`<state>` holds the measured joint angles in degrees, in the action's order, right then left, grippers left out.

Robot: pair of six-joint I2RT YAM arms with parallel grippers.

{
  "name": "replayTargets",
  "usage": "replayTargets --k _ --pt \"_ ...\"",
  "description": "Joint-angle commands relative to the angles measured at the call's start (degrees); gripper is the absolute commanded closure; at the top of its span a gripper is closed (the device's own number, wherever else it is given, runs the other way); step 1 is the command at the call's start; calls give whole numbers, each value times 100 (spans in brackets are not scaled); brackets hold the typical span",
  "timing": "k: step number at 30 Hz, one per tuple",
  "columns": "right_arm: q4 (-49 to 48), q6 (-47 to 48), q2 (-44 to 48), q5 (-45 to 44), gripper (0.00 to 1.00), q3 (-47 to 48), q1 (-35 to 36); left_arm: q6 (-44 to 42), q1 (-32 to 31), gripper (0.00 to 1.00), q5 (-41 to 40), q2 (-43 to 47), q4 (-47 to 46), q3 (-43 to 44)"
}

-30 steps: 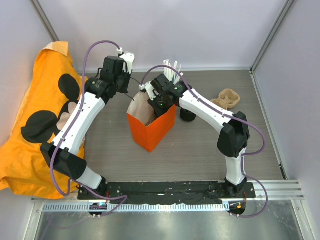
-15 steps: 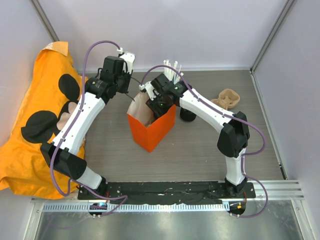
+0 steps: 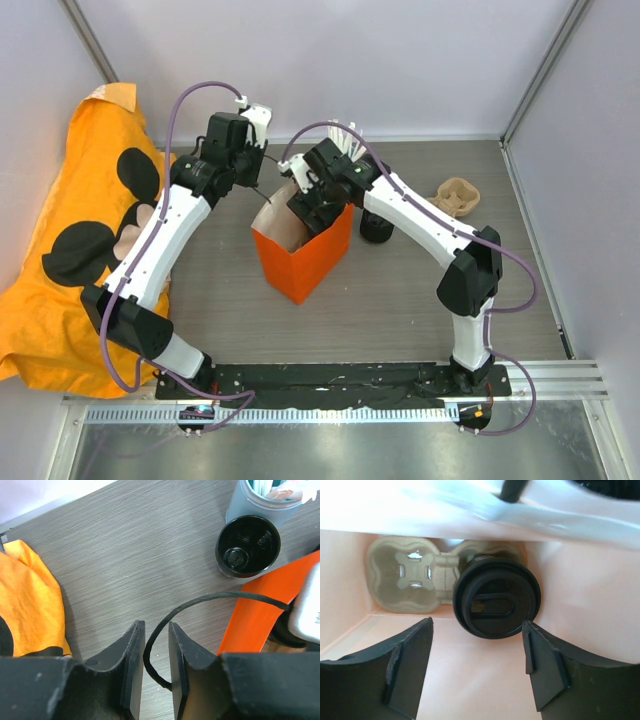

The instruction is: Pack the takeout coffee

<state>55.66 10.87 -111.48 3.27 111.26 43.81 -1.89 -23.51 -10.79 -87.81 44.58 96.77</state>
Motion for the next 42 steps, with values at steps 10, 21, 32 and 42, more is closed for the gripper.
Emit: replayTargets --k 10,21,32,42 --pt "173 310 838 288 21 932 31 -83 4 59 393 282 -72 140" --pt "103 582 1330 403 18 1248 31 -443 4 39 920 352 86 342" --pt "-388 697 1857 -300 16 1442 -74 -742 -5 25 1650 475 332 351" --pt "-1733 -207 1911 -979 22 820 -1444 -839 -5 18 1773 589 438 404"
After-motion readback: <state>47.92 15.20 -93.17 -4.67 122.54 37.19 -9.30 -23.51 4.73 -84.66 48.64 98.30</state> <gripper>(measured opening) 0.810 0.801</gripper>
